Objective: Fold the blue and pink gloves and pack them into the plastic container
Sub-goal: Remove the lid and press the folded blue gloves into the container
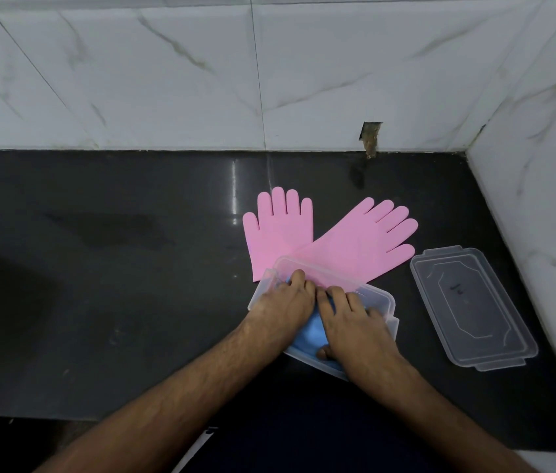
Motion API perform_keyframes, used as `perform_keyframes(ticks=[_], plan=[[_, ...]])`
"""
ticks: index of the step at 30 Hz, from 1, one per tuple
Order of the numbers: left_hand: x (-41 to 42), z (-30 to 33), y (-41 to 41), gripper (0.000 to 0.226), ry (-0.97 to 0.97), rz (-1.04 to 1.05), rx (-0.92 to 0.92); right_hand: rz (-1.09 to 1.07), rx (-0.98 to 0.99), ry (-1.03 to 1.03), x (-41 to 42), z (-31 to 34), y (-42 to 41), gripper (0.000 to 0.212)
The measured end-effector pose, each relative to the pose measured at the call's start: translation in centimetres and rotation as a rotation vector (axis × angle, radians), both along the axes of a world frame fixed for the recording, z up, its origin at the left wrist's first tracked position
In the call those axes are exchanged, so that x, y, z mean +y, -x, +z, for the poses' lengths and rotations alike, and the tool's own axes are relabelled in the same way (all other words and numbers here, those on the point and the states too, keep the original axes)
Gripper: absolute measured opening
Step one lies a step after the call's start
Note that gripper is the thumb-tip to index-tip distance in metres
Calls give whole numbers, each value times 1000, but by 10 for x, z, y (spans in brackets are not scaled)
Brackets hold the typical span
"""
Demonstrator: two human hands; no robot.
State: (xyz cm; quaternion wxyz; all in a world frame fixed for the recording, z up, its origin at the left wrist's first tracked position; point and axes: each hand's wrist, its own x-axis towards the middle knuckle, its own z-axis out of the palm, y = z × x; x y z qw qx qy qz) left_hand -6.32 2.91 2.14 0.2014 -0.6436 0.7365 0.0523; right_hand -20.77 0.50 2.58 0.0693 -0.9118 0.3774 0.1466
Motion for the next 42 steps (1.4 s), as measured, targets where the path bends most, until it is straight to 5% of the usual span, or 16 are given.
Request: perform_keyframes(ticks=[3,11,16,20,26,35,39,42], plan=[[3,7,-2,47,-14,50,25,29,-34,-41,-5,8,3,99],[36,48,5,46,122,46,346,-111,-329,-49,-14,42,36,47],[53,46,20,57,-67,-70,514,-225,-455,21,-27,42,37,43],[53,39,15,34,-73,-68,614,-243,-345,-34,-36,35,35,45],[51,37,23,27,-64,-247,614,-361,-352,-20,-16,29,67,41],[27,36,66,27,-136,-489,598,-816,-386,-96,25,27,135,37],[13,33,84,28,-61,-575,523,-930,-422,26,41,28,158,19],[3,32,93,26,18,-572,495,-962,-440,52,44,29,166,36]])
